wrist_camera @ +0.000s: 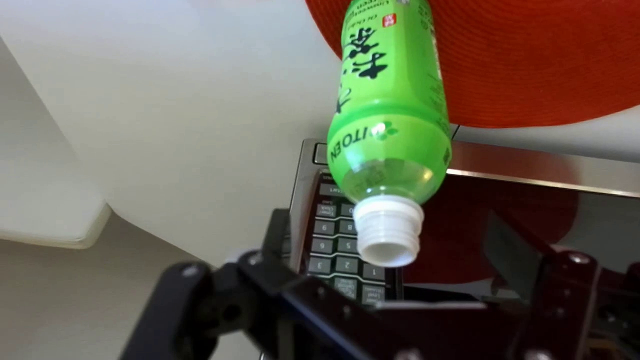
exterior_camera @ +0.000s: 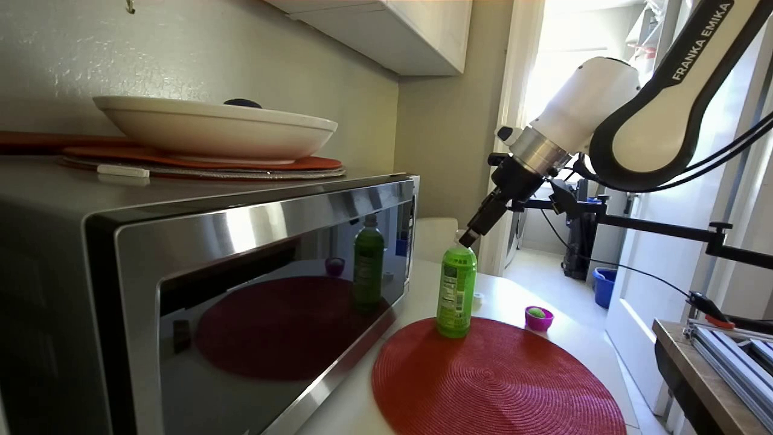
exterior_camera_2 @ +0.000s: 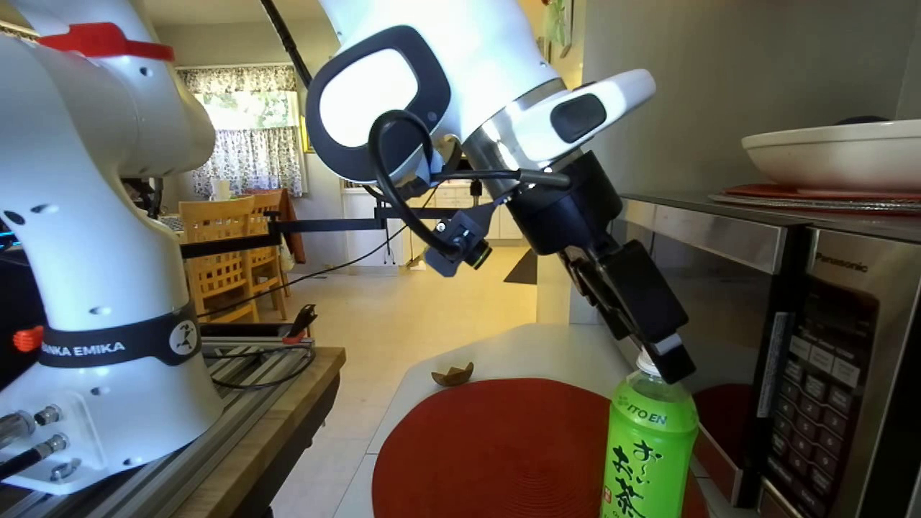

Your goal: Place the green bottle on the microwave

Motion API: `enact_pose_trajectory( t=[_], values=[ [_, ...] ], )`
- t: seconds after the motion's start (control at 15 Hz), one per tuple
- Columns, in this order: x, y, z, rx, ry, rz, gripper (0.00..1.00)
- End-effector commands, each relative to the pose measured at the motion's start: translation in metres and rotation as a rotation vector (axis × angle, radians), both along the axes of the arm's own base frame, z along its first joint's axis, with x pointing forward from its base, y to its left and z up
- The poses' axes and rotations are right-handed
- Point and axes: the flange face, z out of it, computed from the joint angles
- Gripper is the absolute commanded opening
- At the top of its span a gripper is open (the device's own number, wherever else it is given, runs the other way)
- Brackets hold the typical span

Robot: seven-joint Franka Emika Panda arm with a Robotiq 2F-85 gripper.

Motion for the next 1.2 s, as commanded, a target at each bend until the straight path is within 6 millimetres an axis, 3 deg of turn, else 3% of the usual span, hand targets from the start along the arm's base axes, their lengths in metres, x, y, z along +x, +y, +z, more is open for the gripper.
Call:
enact_pose_trajectory(
  t=[0.0, 0.2, 0.33, 0.87, 1.13],
  values=[
    [0.0044, -0.0036, -0.0048, -0.004, -0.014, 0.002, 1.0],
    [0.0052, -0.0051, -0.008, -0.007, -0.02, 0.004, 1.0],
    [0.0062, -0.0069, -0.009, -0.01, -0.028, 0.007, 0.73],
    [0.0079, -0.0114, -0.0091, -0.021, -0.046, 0.017, 0.12],
    [0.0073, -0.0112, -0.0093, -0.022, -0.046, 0.019, 0.12]
  ],
)
